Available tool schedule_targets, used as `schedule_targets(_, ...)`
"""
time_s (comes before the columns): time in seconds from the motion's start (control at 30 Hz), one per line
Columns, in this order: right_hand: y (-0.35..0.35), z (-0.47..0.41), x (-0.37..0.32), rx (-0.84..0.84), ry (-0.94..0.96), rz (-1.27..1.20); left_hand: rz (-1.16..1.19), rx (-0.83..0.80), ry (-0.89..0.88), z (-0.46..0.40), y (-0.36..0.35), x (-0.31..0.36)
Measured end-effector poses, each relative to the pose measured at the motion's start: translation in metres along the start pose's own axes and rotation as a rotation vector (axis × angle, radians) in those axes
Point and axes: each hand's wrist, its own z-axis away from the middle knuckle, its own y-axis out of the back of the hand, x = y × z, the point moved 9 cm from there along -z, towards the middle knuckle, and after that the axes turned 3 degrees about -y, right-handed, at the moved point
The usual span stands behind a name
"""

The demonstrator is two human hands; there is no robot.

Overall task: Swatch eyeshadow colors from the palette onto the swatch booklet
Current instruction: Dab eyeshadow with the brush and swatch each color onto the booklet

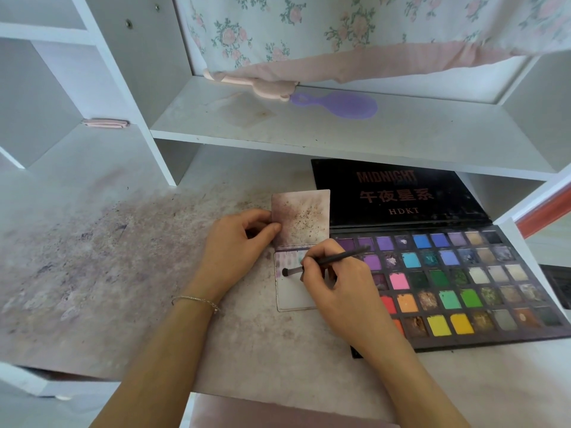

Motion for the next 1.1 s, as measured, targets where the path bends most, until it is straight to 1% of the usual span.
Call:
schedule_targets(1.0,-0.0005,-0.001,0.0013,0.01,0.001,0.004,0.007,0.0,-0.012,0.0003,0.0004,0.0007)
schedule_targets(1.1,0.0073,-0.0007,-0.0006,0.079,0.018,-0.046,0.012,0.001,-0.011,0.0001,0.0003,0.001)
